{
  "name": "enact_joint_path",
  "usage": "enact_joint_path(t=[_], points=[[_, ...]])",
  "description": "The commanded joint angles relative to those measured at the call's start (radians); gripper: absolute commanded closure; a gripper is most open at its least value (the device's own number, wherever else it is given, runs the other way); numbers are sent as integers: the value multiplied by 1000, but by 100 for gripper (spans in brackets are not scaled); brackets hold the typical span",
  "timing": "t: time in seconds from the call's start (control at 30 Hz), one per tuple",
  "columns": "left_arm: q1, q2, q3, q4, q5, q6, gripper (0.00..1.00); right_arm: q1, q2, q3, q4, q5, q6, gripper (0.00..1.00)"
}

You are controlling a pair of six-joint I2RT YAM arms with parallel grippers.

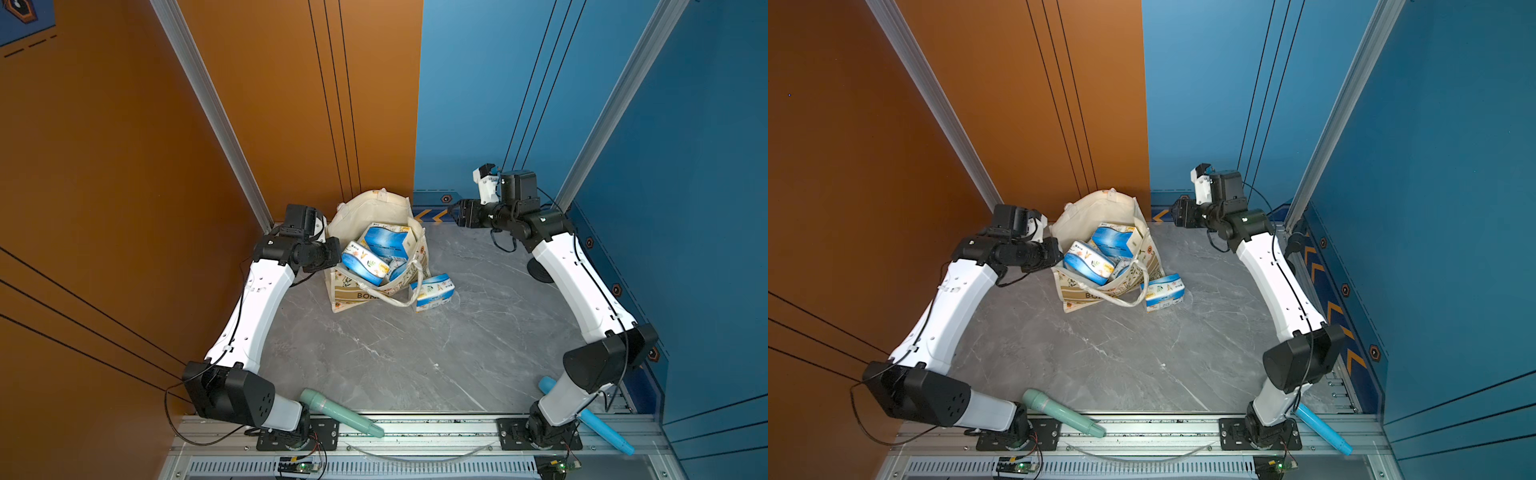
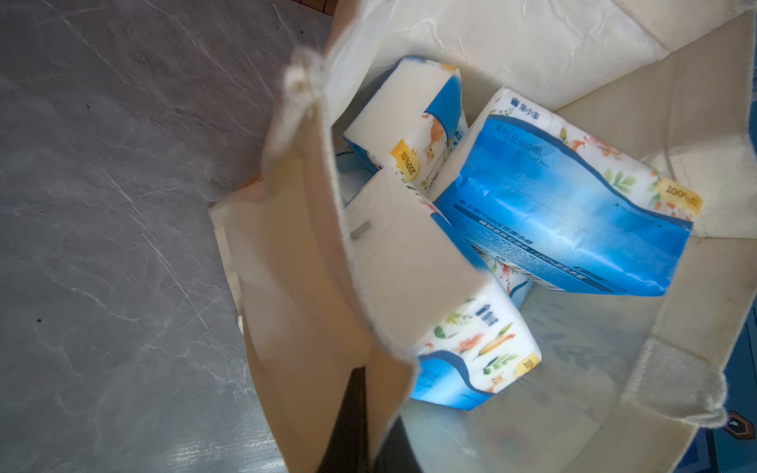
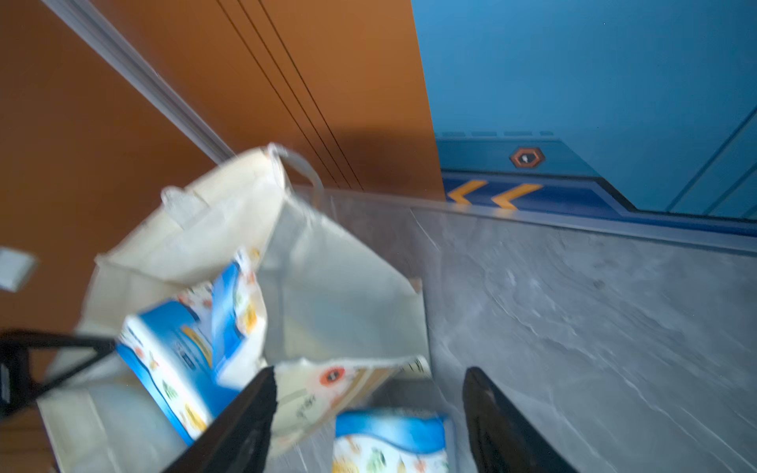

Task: Put tissues into the canvas bag
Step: Adjust the pack of facial tissues at the center of the board.

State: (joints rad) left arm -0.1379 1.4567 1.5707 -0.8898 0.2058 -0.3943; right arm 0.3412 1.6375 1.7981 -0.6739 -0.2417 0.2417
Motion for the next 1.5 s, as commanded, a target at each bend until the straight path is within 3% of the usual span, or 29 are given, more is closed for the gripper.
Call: enact_joint_path(t=[0.0, 0.13, 0.3, 0.37, 0.47, 0.6, 0.9, 1.27, 1.47], points=[[6, -25, -1, 33, 8, -11, 100, 79, -24, -204, -148, 195, -27, 14], [6, -16, 7, 34, 8, -9, 100, 154, -50, -324, -143, 213, 20, 12], [4, -12, 8, 41, 18, -9, 100, 197, -12, -329, -135, 240, 42, 14], [4, -17, 6, 40, 19, -9, 100, 208, 5, -328, -147, 243, 83, 21], [6, -31, -1, 49, 16, -9, 100, 218, -31, -434, -89, 342, 169, 44], [13, -34, 3, 49, 20, -8, 100, 192, -48, -543, -55, 411, 213, 55], [14, -28, -5, 55, 24, -6, 100, 158, 62, -594, 76, 339, 238, 56], [24, -33, -19, 54, 24, 2, 100, 104, 234, -462, 159, 320, 226, 55], [34, -35, -15, 55, 26, 6, 100, 69, 297, -376, 179, 312, 208, 48]])
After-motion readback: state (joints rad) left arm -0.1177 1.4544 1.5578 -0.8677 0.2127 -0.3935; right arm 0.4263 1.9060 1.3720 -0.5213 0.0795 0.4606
